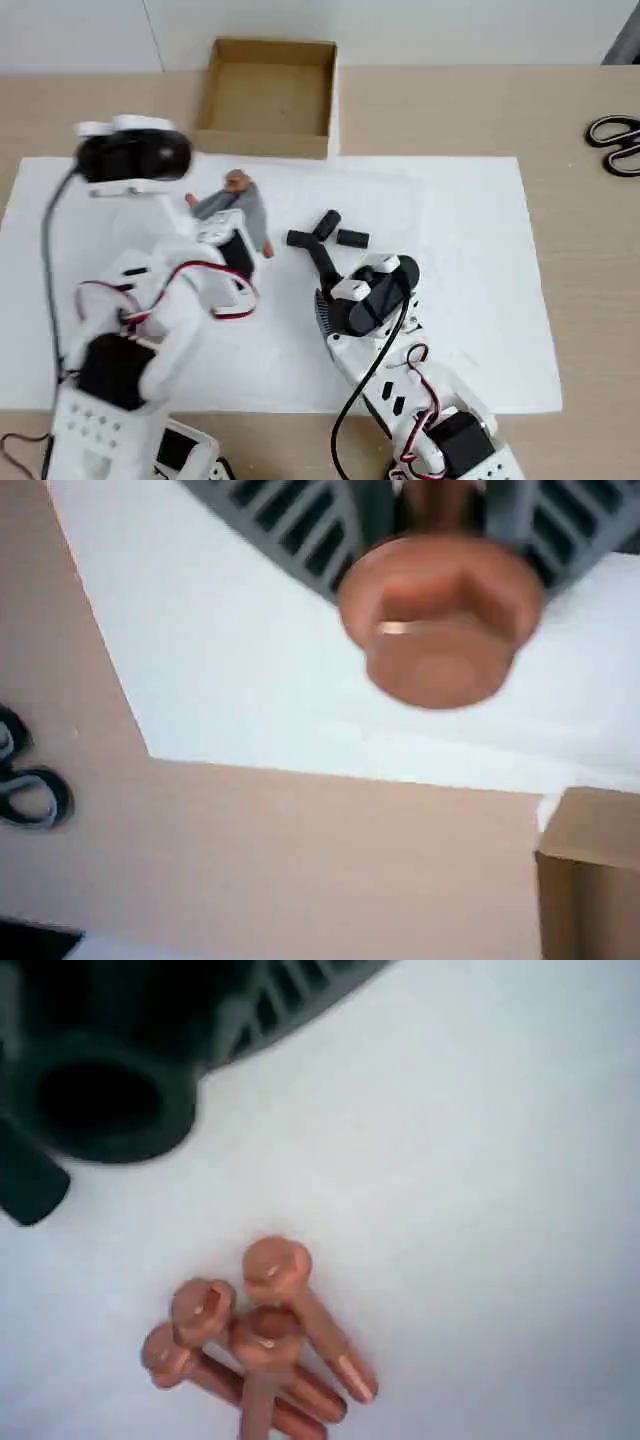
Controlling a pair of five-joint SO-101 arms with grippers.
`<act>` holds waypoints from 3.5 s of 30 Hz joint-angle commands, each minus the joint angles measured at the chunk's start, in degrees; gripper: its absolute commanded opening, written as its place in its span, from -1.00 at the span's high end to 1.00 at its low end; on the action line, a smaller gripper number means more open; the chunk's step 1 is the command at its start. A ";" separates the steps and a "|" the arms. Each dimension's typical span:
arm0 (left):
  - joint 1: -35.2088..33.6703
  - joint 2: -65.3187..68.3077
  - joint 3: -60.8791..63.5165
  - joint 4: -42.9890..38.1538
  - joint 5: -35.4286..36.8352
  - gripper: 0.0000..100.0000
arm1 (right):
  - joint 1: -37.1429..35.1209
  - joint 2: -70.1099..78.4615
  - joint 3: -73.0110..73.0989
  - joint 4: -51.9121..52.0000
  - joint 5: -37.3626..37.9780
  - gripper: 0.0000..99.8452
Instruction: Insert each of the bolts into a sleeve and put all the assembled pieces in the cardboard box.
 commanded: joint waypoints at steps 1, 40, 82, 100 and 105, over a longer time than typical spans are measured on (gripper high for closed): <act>2.90 -0.09 4.35 -5.54 -2.29 0.99 | -0.40 -1.01 -0.44 -1.01 -0.62 0.99; 12.48 -3.96 16.13 -12.66 -2.46 0.99 | -2.86 -1.01 -0.26 -1.36 -4.04 0.99; 13.19 -3.96 14.11 8.62 -9.32 0.48 | -2.68 -1.01 -0.35 -1.01 -4.04 0.99; -12.22 -3.96 8.13 25.41 -28.92 0.42 | 3.12 -0.31 -1.93 3.74 -2.73 0.99; -18.64 -3.96 8.13 25.23 -29.36 0.42 | 8.40 9.54 -6.51 5.05 2.29 0.99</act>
